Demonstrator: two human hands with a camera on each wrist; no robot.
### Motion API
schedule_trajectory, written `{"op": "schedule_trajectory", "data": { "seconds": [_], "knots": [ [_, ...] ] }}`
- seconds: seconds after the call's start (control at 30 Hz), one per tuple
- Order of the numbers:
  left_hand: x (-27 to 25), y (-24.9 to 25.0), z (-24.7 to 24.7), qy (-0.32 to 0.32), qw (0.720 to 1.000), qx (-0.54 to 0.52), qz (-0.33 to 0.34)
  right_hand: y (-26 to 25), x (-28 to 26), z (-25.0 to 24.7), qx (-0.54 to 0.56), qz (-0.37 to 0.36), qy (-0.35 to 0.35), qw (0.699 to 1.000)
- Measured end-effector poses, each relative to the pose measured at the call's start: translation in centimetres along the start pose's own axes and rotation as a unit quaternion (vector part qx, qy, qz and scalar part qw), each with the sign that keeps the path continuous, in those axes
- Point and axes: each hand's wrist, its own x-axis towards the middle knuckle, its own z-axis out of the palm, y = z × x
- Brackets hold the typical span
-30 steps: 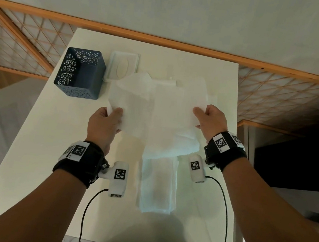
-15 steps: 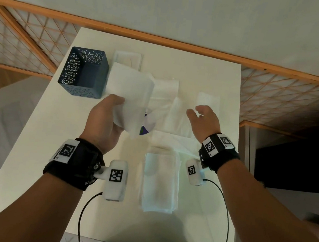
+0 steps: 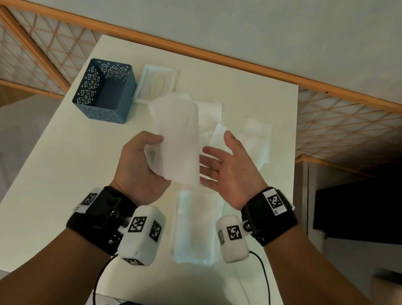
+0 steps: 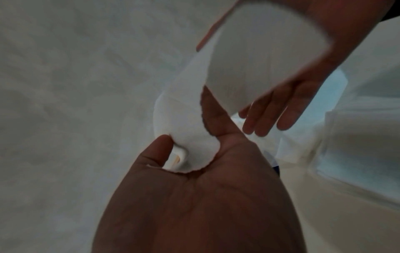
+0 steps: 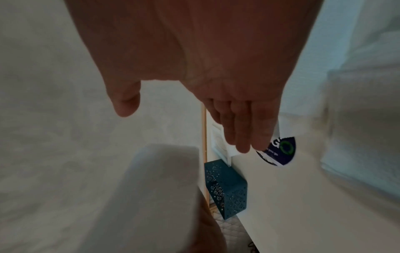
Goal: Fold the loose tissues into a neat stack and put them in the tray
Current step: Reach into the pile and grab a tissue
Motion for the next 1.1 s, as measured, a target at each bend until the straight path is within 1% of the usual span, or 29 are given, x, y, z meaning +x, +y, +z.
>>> {"op": "schedule_trajectory", "data": {
  "seconds": [0.07,0.1,0.17,0.23,0.27,0.3,0.37,0.43,0.5,0.6,0.7,0.83,0.9,0.93,1.03,1.07,1.1],
  "knots": [
    [-0.6,-0.3,0.2,-0.016,1.000,-0.009,-0.013,0.4,-0.4,0.4,0.009,0.015,-0.036,0.999],
    [-0.8,-0.4,0.2,-0.018,1.000,-0.010,-0.014,0.6,-0.5,0.5,0.010,0.010,-0.056,0.998],
    [-1.1,-0.5,0.3,-0.012,1.000,0.002,-0.009,0.9,-0.8,0.8,0.021,-0.024,-0.082,0.996],
    [-1.4,-0.5,0.4,0.001,0.999,0.033,0.006,1.2,-0.9,0.8,0.037,-0.065,-0.093,0.993],
    [-1.4,-0.6,0.3,0.010,0.998,0.055,0.018,1.3,-0.8,0.7,0.031,-0.077,-0.084,0.993],
    [-1.4,-0.7,0.2,0.024,0.996,0.082,0.031,1.4,-0.8,0.6,0.015,-0.089,-0.060,0.994],
    [-1.1,-0.9,-0.2,0.067,0.984,0.155,0.065,1.3,-1.0,0.2,-0.029,-0.103,0.007,0.994],
    [-0.8,-1.3,-0.8,0.113,0.955,0.251,0.106,1.3,-1.2,-0.2,-0.079,-0.111,0.068,0.988],
    [-0.8,-2.0,-1.4,0.137,0.923,0.331,0.138,1.5,-1.4,-0.6,-0.124,-0.116,0.118,0.978],
    [-0.8,-3.0,-1.8,0.157,0.885,0.398,0.184,1.9,-1.4,-1.1,-0.221,-0.140,0.180,0.948],
    [-1.0,-3.8,-1.6,0.162,0.846,0.453,0.228,2.1,-1.8,-1.3,-0.305,-0.157,0.205,0.917],
    [-1.6,-4.8,-1.3,0.131,0.818,0.499,0.255,2.4,-2.0,-1.2,-0.353,-0.161,0.207,0.898],
    [-1.9,-5.3,-1.1,0.114,0.792,0.536,0.270,2.6,-2.1,-1.0,-0.359,-0.164,0.199,0.897],
    [-2.0,-5.6,-1.1,0.103,0.773,0.558,0.283,2.7,-2.1,-0.8,-0.352,-0.165,0.193,0.901],
    [-2.5,-6.2,-0.7,0.045,0.695,0.634,0.337,3.1,-2.5,-0.2,-0.296,-0.165,0.168,0.926],
    [-2.5,-6.5,-0.6,0.026,0.679,0.647,0.345,3.2,-2.6,0.0,-0.271,-0.162,0.158,0.936],
    [-2.5,-6.8,-0.5,0.010,0.672,0.654,0.348,3.5,-2.7,0.2,-0.247,-0.157,0.150,0.944]
  ]
}}
